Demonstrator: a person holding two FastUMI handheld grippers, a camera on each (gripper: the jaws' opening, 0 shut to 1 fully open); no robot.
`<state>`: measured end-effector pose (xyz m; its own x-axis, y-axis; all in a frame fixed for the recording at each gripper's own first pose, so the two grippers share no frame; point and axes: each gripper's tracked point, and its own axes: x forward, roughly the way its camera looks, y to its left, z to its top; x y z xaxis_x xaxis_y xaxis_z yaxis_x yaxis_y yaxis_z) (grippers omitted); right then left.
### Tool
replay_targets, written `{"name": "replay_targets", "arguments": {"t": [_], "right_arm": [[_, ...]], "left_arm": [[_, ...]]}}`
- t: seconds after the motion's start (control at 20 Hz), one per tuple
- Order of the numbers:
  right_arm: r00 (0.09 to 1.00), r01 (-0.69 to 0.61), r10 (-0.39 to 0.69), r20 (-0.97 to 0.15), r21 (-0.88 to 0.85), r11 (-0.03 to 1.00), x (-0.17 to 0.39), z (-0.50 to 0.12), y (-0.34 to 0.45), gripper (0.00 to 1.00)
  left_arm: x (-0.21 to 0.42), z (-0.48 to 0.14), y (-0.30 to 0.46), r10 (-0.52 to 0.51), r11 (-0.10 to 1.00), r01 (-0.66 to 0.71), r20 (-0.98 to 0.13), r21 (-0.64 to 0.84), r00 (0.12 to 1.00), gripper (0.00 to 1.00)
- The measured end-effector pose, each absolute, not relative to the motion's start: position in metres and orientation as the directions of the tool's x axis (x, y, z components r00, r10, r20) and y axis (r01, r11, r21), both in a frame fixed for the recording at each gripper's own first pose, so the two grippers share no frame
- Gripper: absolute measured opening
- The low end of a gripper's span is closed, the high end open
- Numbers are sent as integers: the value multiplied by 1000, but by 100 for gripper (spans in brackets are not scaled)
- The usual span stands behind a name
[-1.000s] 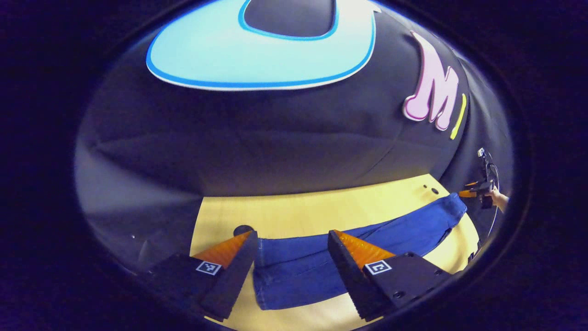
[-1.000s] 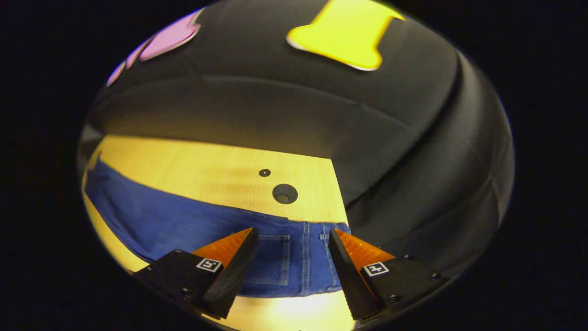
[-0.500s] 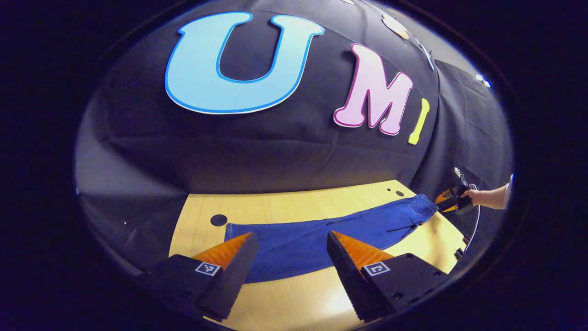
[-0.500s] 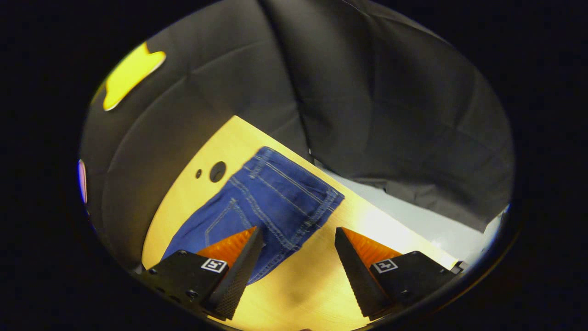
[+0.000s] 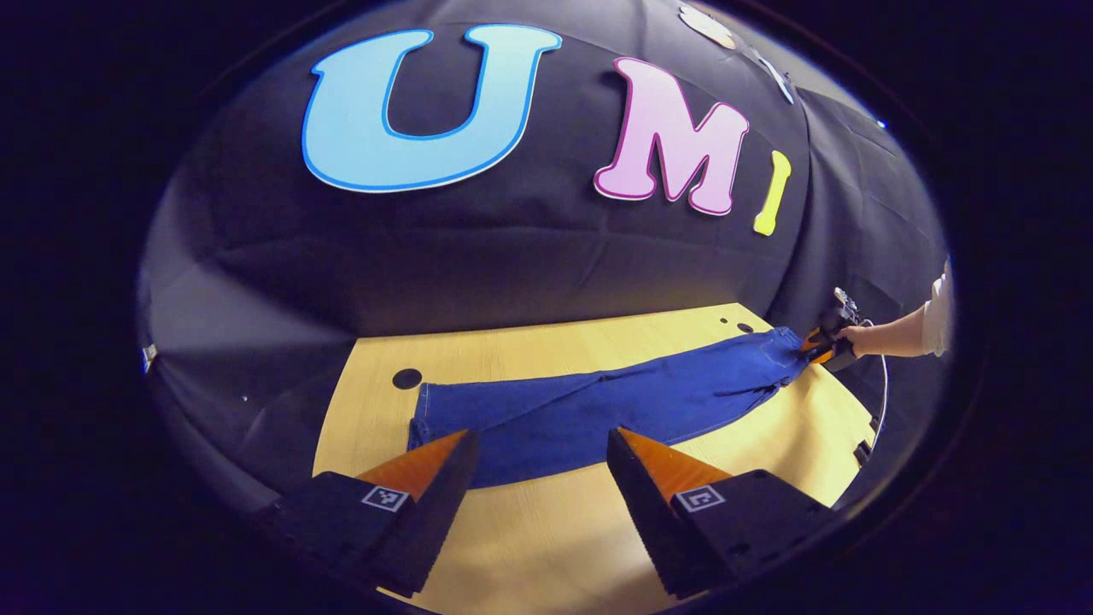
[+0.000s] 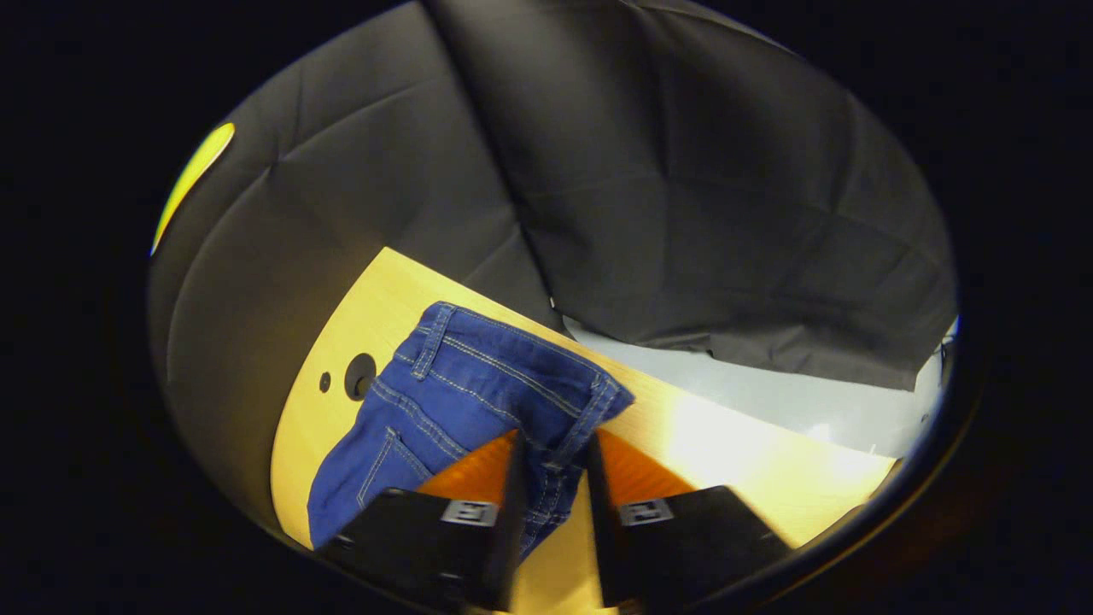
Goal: Grasp the waist and the cuffs of the jeans and fold them to make the two legs overlap; first hold the waist and fold one-third of the jeans toward the cuffs, then hold the cuffs and fold the remaining one-third in the same direction to finish folding.
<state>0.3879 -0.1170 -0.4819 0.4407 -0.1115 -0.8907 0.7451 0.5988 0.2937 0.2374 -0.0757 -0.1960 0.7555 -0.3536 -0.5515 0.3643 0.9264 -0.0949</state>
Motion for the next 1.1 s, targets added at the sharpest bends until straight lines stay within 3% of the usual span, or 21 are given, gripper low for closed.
{"name": "replay_targets", "arguments": {"t": [0.05,0.15,0.25,0.3,0.35,0.6,0.7,0.85,0.95,1.1], "right_arm": [[453,733,-110,-885,299,611,387,-475,-118,31],[507,690,-138,-851,305,656,394,-457,-120,17],[583,600,-158,-797,291,745,405,-421,-113,17],[632,548,-153,-760,298,781,413,-396,-101,7],[676,493,-129,-725,315,811,422,-372,-85,17],[857,208,27,-515,394,895,428,-212,31,16],[879,83,122,-462,400,913,419,-177,88,16],[832,-101,293,-471,391,915,399,-190,198,16],[718,-178,405,-566,414,893,368,-250,263,16],[559,-260,431,-708,345,902,321,-341,293,16]], "left_arm": [[234,-196,-76,-356,928,357,-551,-110,755,98],[231,-193,-73,-359,929,346,-541,-130,761,97],[226,-192,-67,-351,933,334,-541,-133,764,93],[223,-190,-64,-349,934,333,-539,-130,767,97],[220,-187,-63,-350,933,335,-537,-129,768,97],[197,-173,-50,-359,930,341,-526,-136,771,97],[188,-169,-41,-356,933,327,-517,-151,778,97],[175,-175,-29,-346,938,290,-524,-189,779,97],[165,-183,-24,-337,941,259,-537,-217,773,97],[153,-199,-17,-322,946,230,-571,-230,755,97]]}}
